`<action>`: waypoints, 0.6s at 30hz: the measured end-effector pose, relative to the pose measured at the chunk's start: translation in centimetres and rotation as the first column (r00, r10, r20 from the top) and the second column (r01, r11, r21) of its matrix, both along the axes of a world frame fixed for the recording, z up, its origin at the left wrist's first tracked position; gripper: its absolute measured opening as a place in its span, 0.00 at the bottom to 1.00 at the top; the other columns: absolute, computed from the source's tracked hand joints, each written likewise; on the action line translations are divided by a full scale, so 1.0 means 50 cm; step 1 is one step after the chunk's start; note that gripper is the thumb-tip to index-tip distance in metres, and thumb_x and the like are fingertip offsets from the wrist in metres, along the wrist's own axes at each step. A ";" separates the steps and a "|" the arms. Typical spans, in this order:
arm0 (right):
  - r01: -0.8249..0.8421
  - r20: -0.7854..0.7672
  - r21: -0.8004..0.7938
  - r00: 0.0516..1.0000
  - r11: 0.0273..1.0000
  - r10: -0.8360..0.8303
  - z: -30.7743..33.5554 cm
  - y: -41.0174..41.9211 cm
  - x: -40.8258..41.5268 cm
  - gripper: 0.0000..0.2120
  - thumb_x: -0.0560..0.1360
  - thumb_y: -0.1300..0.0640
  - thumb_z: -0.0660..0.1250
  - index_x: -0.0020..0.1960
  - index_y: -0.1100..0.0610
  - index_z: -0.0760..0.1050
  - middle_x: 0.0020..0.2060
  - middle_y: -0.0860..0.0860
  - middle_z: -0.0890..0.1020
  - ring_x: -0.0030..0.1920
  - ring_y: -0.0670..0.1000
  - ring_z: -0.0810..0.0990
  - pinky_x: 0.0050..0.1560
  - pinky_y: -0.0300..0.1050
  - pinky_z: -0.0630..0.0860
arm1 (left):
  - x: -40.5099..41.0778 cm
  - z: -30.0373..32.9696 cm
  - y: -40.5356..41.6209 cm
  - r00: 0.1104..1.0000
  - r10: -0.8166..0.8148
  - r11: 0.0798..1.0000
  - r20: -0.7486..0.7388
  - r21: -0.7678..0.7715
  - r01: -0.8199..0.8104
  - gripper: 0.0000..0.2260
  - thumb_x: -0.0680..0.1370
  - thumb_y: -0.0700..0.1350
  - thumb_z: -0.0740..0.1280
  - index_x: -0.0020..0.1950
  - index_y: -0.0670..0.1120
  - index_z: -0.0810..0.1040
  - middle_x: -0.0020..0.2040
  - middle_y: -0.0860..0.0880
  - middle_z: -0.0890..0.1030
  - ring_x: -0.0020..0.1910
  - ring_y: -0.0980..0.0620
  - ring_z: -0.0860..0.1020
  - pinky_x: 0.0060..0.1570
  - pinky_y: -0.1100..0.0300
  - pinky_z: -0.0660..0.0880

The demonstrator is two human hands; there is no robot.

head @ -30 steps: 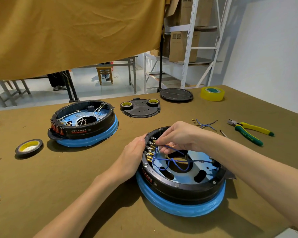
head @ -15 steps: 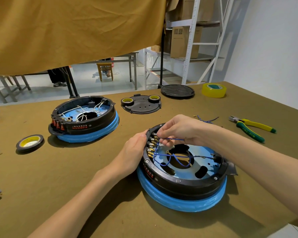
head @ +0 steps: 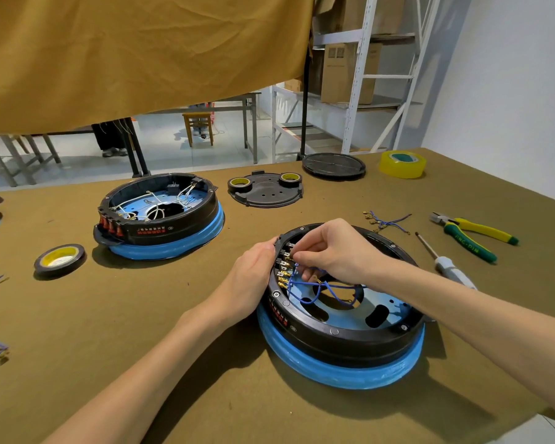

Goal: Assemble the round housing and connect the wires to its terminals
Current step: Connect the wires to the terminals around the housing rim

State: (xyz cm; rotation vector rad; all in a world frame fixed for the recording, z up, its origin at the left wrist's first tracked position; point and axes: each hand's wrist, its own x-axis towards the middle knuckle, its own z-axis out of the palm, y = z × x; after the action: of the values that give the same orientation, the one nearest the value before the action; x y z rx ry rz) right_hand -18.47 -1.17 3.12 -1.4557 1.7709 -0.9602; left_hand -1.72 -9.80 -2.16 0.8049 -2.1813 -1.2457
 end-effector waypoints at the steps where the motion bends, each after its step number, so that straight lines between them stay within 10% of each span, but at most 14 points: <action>1: 0.007 -0.024 -0.019 1.000 1.000 -0.008 -0.003 0.002 0.001 0.05 0.79 0.65 0.70 0.53 0.64 0.84 0.39 0.59 0.87 0.33 0.48 0.85 0.34 0.35 0.79 | 0.000 -0.001 0.000 1.000 0.001 1.000 0.002 0.002 -0.001 0.22 0.87 0.54 0.48 0.71 0.49 0.76 0.62 0.48 0.81 0.65 0.50 0.78 0.70 0.43 0.70; 18: 0.043 0.150 -0.160 0.988 0.986 -0.019 -0.006 0.025 -0.008 0.04 0.78 0.65 0.71 0.52 0.62 0.84 0.36 0.57 0.87 0.34 0.51 0.85 0.37 0.39 0.82 | 0.003 0.006 0.001 0.999 0.034 0.999 0.015 0.005 -0.034 0.20 0.86 0.55 0.53 0.73 0.49 0.74 0.68 0.48 0.78 0.69 0.50 0.75 0.71 0.45 0.70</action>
State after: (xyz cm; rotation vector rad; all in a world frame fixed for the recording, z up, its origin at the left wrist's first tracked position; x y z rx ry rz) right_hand -18.85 0.09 2.84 -1.4188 1.6435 -1.2217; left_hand -1.58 -9.76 -1.89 0.8518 -2.1679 -1.2328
